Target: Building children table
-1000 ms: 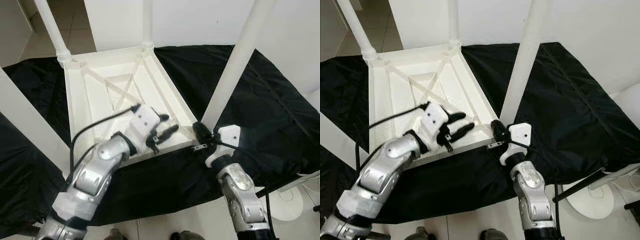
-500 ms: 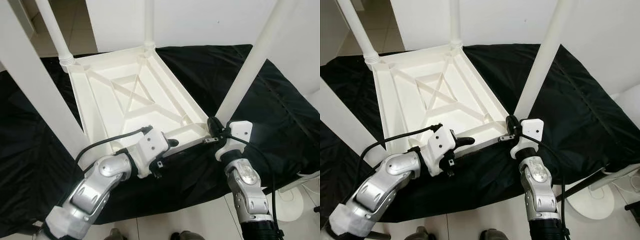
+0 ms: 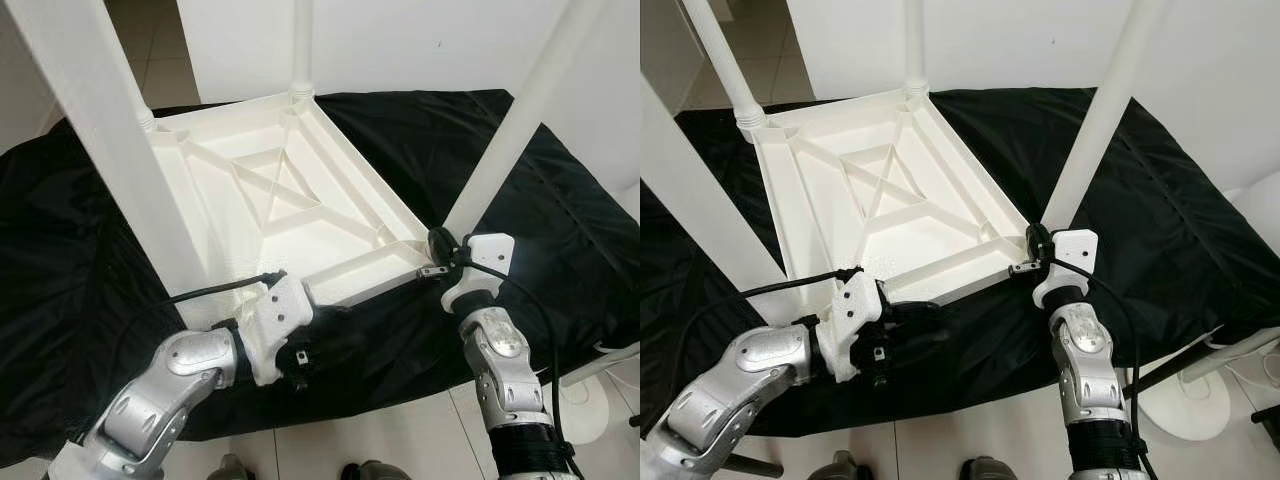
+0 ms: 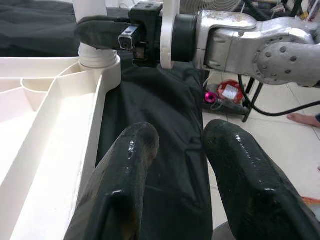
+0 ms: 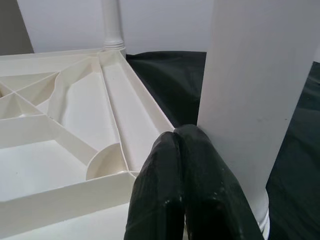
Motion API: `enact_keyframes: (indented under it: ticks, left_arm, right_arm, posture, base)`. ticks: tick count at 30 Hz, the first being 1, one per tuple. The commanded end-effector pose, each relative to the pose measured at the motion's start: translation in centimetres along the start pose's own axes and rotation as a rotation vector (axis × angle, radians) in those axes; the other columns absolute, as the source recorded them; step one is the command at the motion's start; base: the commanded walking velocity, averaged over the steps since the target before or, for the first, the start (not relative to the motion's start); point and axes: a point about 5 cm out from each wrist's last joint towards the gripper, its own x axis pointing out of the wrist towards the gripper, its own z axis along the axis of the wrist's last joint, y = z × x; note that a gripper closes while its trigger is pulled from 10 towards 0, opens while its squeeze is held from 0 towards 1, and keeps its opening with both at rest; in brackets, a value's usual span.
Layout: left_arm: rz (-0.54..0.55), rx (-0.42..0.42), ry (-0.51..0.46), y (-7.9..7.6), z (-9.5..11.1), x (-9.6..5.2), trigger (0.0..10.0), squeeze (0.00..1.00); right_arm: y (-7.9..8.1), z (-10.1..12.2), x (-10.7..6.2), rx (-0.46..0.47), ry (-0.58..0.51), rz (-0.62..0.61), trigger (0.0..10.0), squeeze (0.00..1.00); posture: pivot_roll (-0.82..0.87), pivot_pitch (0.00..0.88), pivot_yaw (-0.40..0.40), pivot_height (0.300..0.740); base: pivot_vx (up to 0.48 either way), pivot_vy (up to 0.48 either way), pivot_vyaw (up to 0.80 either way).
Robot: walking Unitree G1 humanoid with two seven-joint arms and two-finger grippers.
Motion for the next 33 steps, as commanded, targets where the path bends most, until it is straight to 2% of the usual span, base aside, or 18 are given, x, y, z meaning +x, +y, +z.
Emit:
enact_keyframes:
  ticks: [1,2,5,9,11,16,18,20,24,29,31,33]
  left_arm:
    - [0.049,0.018,0.010,0.4,0.0,-0.7,10.0,0.00]
    - [0.082,0.025,0.000,0.2,0.0,-1.0,10.0,0.00]
    - [0.162,-0.023,-0.053,-0.3,0.4,-2.4,10.0,0.00]
    - [0.170,-0.043,-0.065,-0.6,0.5,-2.9,10.0,0.00]
    - [0.185,-0.051,-0.086,-1.0,0.7,-3.9,10.0,0.00]
    - [0.206,-0.061,-0.083,-1.3,0.6,-5.1,10.0,0.00]
    - [0.208,-0.075,-0.080,-1.8,0.4,-6.4,10.0,0.00]
    - [0.201,-0.087,-0.080,-2.0,0.3,-6.9,10.0,0.00]
    - [0.176,-0.078,-0.060,-2.3,0.2,-7.7,10.0,0.00]
    - [0.146,-0.092,0.079,-2.4,-1.4,-9.8,10.0,0.00]
    - [0.146,-0.092,0.079,-2.4,-1.4,-9.8,10.0,0.00]
    - [0.149,-0.074,0.107,-2.1,-1.4,-10.5,10.0,0.00]
  right_arm:
    - [-2.2,-0.7,-0.5,-0.008,0.039,-0.112,10.0,0.00]
    - [-2.2,-0.7,-0.3,-0.008,0.037,-0.109,10.0,0.00]
    - [-2.1,-0.7,0.2,-0.005,0.031,-0.105,10.0,0.00]
    - [-2.1,-0.7,0.4,-0.004,0.030,-0.101,10.0,0.00]
    - [-2.1,-0.8,0.8,-0.004,0.029,-0.092,10.0,0.00]
    - [-2.0,-0.8,1.3,-0.005,0.027,-0.085,10.0,0.00]
    - [-1.8,-0.8,1.9,-0.002,0.027,-0.075,10.0,0.00]
    - [-1.6,-0.8,2.2,0.001,0.025,-0.064,10.0,0.00]
    - [-1.3,-0.8,2.6,0.003,0.023,-0.052,10.0,0.00]
    - [-0.9,-0.8,2.7,0.010,0.021,-0.039,10.0,0.00]
    - [-0.9,-0.8,2.7,0.010,0.021,-0.039,10.0,0.00]
    - [-0.7,-0.9,2.7,0.012,0.024,-0.028,10.0,0.00]
  posture:
    - [-0.05,0.096,0.001,0.740]
    - [-0.05,0.096,0.001,0.740]
    - [-0.03,0.097,-0.005,0.740]
    - [-0.03,0.096,-0.008,0.740]
    - [-0.02,0.095,-0.010,0.740]
    - [-0.01,0.092,-0.015,0.740]
    - [0.00,0.093,-0.019,0.740]
    - [0.00,0.093,-0.019,0.740]
    - [0.01,0.092,-0.019,0.740]
    - [0.01,0.095,-0.021,0.740]
    - [0.01,0.095,-0.021,0.740]
    - [0.01,0.097,-0.026,0.740]
  base:
    - [0.000,0.000,0.00]
    - [0.000,0.000,0.00]
    - [0.000,0.000,0.00]
    - [0.000,0.000,0.00]
    - [0.000,0.000,0.00]
    - [0.000,0.000,0.00]
    - [0.000,0.000,0.00]
    - [0.000,0.000,0.00]
    - [0.000,0.000,0.00]
    - [0.000,0.000,0.00]
    - [0.000,0.000,0.00]
    - [0.000,0.000,0.00]
